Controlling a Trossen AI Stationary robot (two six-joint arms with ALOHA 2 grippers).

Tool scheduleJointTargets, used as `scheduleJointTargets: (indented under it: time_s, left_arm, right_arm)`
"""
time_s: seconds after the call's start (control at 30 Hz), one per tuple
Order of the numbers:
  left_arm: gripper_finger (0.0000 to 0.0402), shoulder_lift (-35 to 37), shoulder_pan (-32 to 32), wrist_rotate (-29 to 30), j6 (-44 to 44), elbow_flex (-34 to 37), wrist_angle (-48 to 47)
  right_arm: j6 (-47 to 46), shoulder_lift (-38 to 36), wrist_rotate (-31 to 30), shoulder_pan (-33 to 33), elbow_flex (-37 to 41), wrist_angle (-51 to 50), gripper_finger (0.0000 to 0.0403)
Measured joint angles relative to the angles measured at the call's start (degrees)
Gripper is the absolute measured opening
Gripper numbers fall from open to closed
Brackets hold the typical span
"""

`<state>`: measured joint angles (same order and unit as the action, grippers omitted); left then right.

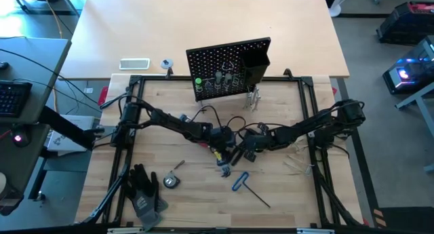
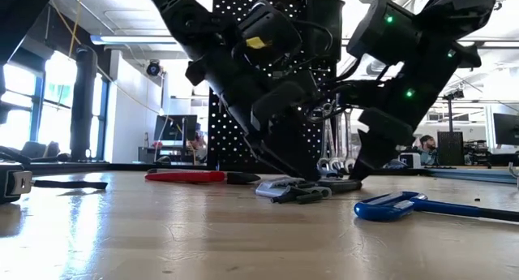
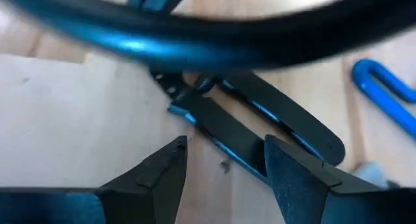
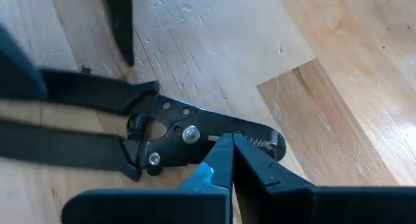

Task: Hang tools onto peg board
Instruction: Hang the black wire stripper onto the pegboard

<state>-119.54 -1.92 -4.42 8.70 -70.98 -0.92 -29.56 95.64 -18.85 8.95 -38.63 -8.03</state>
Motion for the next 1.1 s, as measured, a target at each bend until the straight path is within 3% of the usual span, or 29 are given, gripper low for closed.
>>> scheduleJointTargets:
  time_s: [0.43,1.1]
  left_arm:
    - [0.0196,-2.04,-1.59,2.79,5.82,-0.09,4.34]
    - [0.0195,0.78,2.75,13.75,-2.21,-3.46,-11.31]
  right_arm:
    - [-0.17,0.11,-0.34,0.00,0.07,0.44,0.0000]
    - [-4.03,-0.13,0.49,3.12,0.09,-0.78,0.0000]
